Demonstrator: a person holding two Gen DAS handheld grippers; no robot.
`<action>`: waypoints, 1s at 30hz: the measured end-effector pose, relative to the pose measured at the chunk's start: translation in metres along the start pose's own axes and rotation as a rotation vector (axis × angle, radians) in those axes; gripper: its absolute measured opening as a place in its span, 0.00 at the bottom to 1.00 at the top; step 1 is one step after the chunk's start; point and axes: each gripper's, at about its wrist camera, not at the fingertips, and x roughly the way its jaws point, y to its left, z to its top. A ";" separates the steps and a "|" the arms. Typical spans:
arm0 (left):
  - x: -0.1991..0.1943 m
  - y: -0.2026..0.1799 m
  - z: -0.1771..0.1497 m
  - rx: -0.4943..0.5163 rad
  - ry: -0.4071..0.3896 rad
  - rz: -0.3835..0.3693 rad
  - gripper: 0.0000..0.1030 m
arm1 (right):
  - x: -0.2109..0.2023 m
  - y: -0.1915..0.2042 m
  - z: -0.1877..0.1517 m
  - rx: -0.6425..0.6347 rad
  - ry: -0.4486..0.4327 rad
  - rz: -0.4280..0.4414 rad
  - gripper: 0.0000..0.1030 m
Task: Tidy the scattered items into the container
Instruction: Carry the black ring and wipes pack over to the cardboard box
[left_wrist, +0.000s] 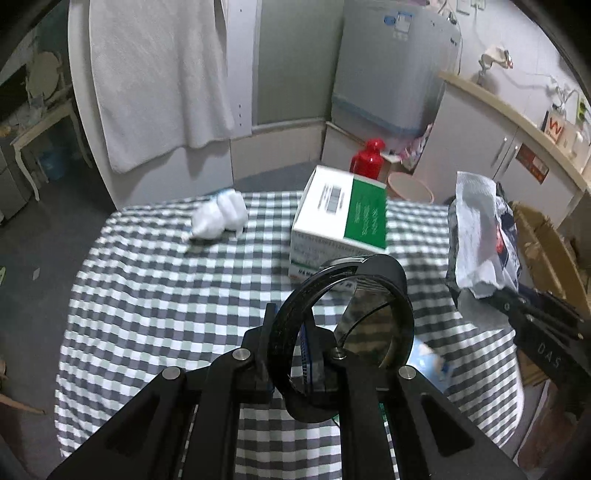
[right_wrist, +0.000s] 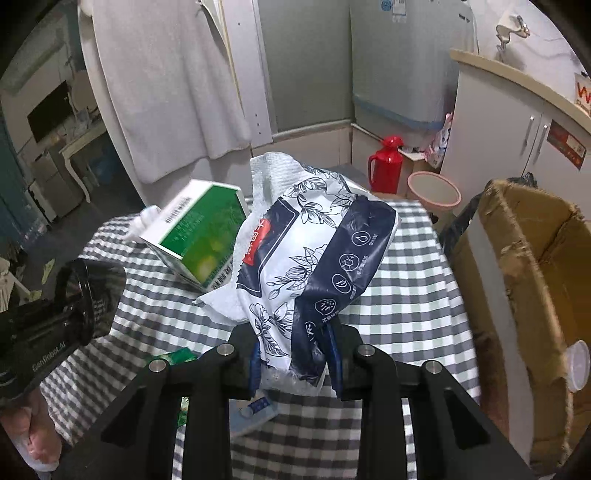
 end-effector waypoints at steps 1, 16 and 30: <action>-0.006 -0.001 0.001 0.000 -0.010 0.000 0.10 | -0.004 -0.001 0.001 -0.002 -0.005 0.002 0.27; -0.102 -0.012 0.011 -0.044 -0.201 0.021 0.10 | -0.096 0.006 0.004 -0.047 -0.159 -0.002 0.27; -0.153 -0.025 0.012 -0.020 -0.291 0.020 0.10 | -0.161 0.012 -0.005 -0.057 -0.250 0.004 0.27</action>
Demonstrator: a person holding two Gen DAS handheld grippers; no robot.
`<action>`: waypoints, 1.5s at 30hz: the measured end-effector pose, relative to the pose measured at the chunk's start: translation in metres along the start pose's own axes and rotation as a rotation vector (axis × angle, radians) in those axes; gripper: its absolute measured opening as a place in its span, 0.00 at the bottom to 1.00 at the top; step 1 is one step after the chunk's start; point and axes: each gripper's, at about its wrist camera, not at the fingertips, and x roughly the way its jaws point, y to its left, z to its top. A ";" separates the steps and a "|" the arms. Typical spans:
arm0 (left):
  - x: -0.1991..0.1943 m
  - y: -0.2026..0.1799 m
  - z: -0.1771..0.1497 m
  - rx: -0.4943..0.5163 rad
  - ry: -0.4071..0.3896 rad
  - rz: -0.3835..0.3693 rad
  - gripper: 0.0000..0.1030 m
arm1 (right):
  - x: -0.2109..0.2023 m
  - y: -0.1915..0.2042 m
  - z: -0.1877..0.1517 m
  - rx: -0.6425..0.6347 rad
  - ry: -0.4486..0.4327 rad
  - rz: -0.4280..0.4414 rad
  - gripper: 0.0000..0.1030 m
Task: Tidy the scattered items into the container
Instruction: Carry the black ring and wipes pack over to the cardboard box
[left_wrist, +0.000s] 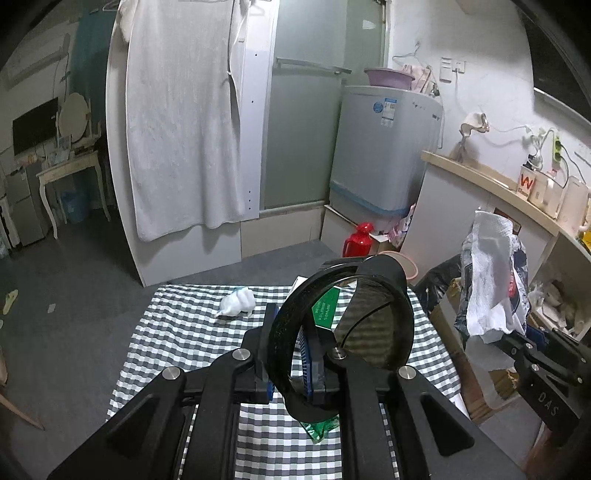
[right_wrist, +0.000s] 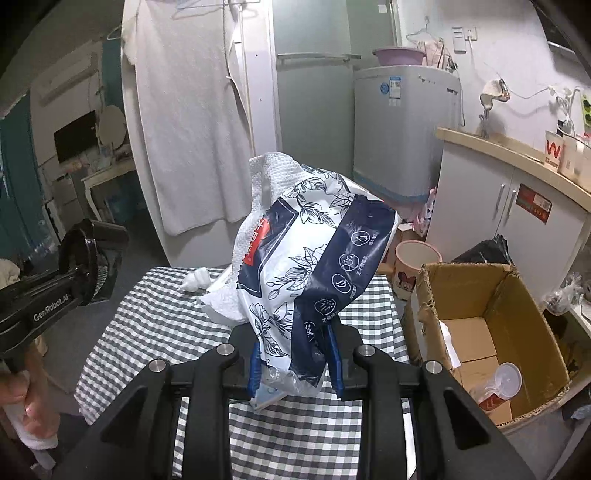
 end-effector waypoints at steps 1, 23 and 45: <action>-0.001 -0.001 0.000 0.003 -0.002 0.000 0.10 | -0.002 0.001 -0.001 0.000 -0.002 0.002 0.27; 0.022 -0.092 0.005 0.099 0.020 -0.111 0.10 | -0.024 -0.073 -0.009 0.074 0.008 -0.101 0.27; 0.047 -0.235 0.004 0.246 0.045 -0.313 0.10 | -0.056 -0.194 -0.026 0.200 0.041 -0.311 0.28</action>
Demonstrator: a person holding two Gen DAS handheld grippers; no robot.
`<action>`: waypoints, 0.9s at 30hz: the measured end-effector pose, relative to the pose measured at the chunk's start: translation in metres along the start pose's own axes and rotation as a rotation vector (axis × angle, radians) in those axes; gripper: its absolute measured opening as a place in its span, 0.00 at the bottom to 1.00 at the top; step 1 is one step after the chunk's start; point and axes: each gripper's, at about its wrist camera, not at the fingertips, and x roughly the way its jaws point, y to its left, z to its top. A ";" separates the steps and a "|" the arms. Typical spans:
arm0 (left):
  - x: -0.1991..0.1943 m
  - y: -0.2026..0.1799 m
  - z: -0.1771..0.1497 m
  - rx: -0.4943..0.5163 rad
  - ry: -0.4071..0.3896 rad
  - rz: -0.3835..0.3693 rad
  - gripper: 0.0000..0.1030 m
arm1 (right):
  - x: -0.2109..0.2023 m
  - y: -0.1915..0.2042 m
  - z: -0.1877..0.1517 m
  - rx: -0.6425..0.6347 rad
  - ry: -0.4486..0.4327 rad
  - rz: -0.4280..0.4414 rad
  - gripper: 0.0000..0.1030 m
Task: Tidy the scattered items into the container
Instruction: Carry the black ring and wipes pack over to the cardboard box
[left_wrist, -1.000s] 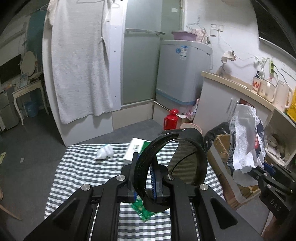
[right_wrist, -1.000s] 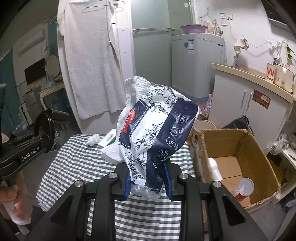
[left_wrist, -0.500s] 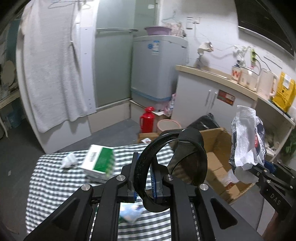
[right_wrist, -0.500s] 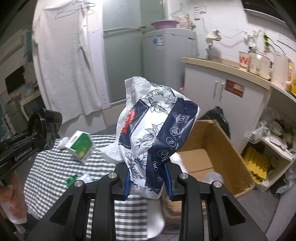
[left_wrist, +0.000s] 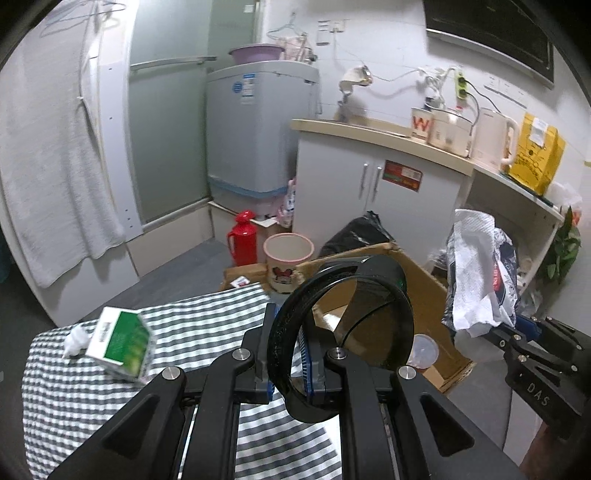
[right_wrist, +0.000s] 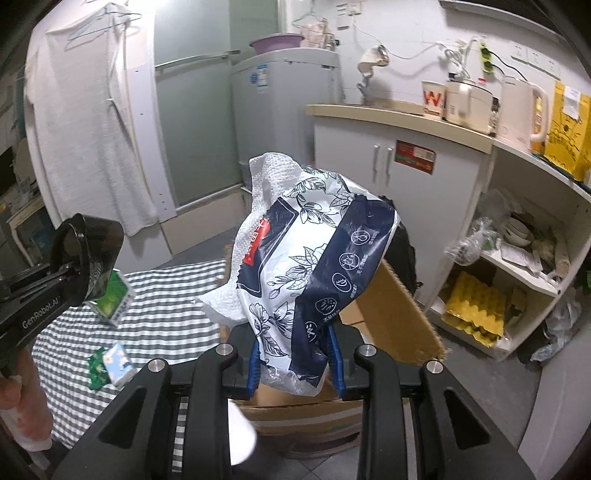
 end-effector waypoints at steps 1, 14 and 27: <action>0.002 -0.004 0.001 0.002 0.002 -0.006 0.10 | 0.001 -0.004 0.000 0.003 0.003 -0.004 0.28; 0.059 -0.044 0.001 0.041 0.074 -0.070 0.10 | 0.033 -0.044 -0.008 0.033 0.058 -0.039 0.29; 0.120 -0.078 -0.007 0.080 0.150 -0.103 0.10 | 0.088 -0.058 -0.019 0.012 0.137 -0.030 0.30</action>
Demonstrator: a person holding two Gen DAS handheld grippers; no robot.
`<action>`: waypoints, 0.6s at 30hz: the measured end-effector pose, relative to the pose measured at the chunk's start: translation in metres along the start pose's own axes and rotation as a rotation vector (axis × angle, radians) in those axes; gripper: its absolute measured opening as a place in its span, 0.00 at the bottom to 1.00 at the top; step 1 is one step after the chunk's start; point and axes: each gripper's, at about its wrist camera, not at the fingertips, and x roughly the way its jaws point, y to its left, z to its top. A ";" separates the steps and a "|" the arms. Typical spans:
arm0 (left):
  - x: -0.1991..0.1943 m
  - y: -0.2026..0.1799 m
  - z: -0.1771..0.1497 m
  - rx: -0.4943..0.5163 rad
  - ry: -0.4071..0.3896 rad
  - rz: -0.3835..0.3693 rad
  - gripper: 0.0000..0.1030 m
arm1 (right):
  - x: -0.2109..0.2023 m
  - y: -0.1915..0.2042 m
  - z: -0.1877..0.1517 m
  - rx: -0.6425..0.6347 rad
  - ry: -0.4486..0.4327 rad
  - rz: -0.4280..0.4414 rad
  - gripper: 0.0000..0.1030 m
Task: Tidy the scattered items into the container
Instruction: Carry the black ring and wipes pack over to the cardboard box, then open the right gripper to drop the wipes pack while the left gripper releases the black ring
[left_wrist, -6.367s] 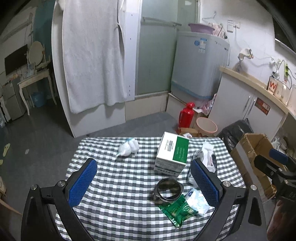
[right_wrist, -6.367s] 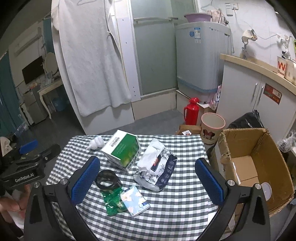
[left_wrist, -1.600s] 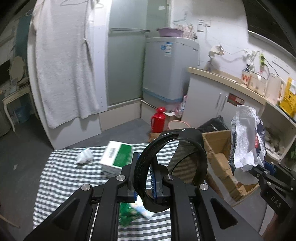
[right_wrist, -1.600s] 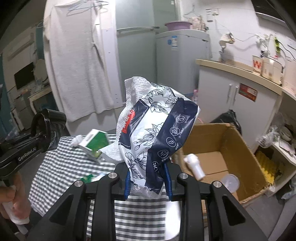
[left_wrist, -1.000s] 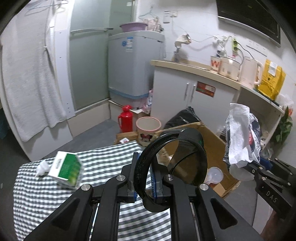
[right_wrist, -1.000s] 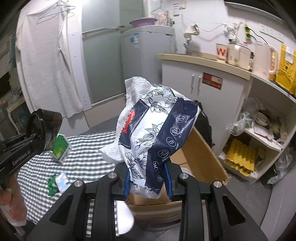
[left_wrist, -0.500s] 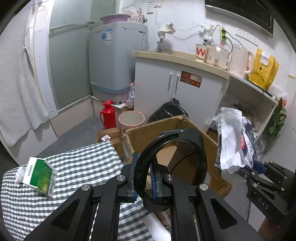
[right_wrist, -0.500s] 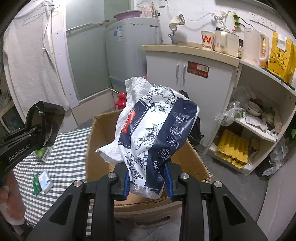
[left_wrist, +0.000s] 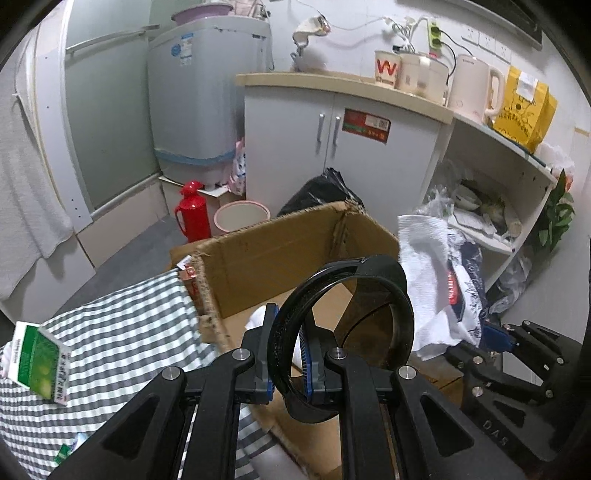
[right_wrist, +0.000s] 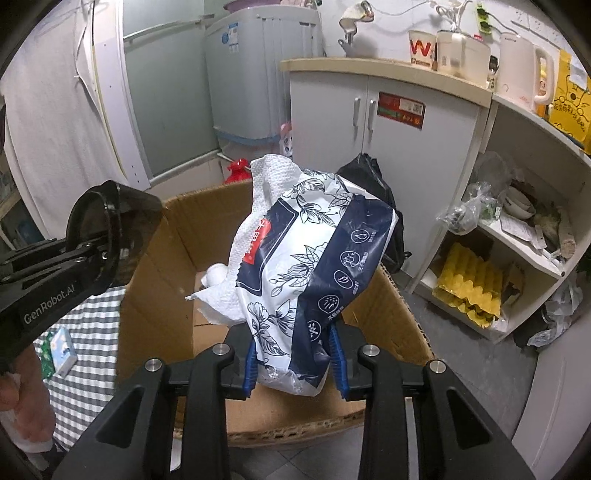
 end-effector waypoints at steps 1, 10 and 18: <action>0.005 -0.002 0.000 0.003 0.006 -0.001 0.10 | 0.004 -0.001 -0.001 -0.001 0.006 0.001 0.30; 0.038 -0.008 -0.007 0.009 0.064 -0.012 0.10 | 0.029 -0.005 -0.005 -0.002 0.043 -0.004 0.31; 0.044 -0.008 -0.008 0.009 0.071 -0.011 0.13 | 0.037 -0.005 -0.009 -0.009 0.051 -0.013 0.39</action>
